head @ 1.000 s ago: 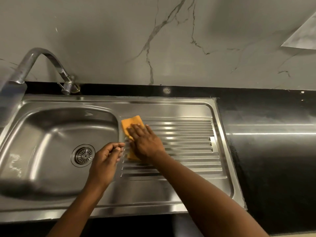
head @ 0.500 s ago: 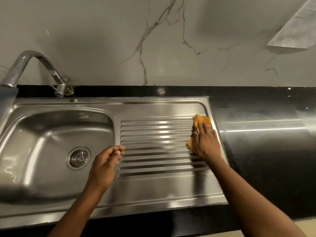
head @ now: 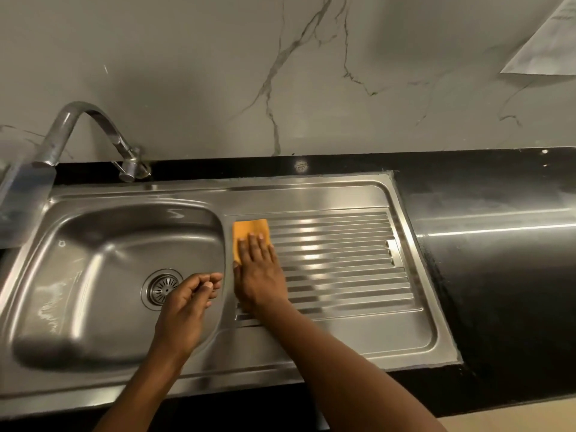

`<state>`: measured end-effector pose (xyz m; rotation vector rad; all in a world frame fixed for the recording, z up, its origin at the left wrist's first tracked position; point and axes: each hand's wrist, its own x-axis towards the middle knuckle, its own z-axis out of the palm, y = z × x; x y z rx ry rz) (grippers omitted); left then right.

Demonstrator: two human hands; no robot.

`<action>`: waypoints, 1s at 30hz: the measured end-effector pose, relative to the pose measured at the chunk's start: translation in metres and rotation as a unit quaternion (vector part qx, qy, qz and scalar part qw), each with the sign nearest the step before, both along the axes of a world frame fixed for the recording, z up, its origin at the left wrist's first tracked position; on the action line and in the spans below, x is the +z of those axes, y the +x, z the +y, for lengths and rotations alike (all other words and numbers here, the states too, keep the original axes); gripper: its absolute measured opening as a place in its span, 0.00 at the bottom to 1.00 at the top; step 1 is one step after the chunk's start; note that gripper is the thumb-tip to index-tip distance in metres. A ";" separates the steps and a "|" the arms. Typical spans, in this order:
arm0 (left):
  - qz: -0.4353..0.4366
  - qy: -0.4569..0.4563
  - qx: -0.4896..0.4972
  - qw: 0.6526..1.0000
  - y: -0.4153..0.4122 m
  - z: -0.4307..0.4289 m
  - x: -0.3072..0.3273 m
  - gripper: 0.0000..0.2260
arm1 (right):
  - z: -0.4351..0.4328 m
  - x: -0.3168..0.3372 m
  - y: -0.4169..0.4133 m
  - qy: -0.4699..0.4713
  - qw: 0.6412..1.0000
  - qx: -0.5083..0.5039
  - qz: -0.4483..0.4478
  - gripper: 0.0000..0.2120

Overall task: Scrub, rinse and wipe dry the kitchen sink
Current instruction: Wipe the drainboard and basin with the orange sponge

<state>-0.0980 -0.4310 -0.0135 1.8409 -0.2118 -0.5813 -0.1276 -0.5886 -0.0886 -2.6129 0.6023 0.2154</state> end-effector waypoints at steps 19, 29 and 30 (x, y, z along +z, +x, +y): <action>0.011 -0.004 -0.044 0.999 -0.019 -0.016 -0.003 0.13 | -0.199 0.004 -0.206 -0.146 0.979 -0.106 0.092 0.33; 0.016 -0.008 -0.063 0.998 -0.016 -0.011 0.004 0.13 | -0.068 -0.003 -0.138 -0.030 0.972 -0.235 -0.001 0.31; 0.016 -0.009 -0.062 0.998 -0.014 -0.010 0.005 0.13 | -0.051 -0.003 -0.126 -0.017 0.975 -0.222 -0.009 0.30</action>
